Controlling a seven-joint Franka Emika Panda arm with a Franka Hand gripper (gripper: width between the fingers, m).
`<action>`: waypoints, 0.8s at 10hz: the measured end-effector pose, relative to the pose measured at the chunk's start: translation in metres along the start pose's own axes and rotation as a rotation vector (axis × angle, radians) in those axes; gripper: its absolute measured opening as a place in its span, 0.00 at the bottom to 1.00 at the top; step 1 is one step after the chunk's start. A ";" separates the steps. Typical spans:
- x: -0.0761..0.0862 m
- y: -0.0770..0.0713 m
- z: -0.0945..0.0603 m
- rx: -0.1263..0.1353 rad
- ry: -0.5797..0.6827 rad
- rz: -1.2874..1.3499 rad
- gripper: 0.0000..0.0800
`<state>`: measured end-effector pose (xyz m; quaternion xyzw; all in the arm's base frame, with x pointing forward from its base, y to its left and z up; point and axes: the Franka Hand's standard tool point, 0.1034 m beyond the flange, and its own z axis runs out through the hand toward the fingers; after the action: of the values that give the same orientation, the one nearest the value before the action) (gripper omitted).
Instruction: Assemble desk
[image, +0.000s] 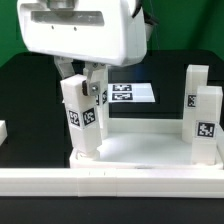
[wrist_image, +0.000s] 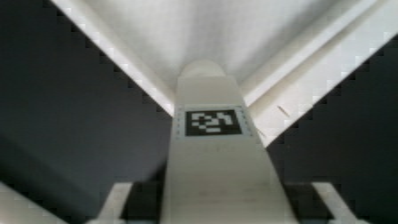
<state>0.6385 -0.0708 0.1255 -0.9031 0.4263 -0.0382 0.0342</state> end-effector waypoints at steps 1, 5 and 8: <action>-0.002 -0.004 0.000 0.015 -0.004 0.149 0.36; -0.006 -0.009 0.001 0.026 -0.014 0.425 0.36; -0.007 -0.011 0.000 0.022 -0.017 0.289 0.75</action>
Offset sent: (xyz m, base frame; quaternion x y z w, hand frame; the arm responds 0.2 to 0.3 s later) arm 0.0034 0.0071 -0.0108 -0.0039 -0.0077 0.2522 0.9676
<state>0.6424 -0.0585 0.1260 -0.8321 0.5513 -0.0301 0.0527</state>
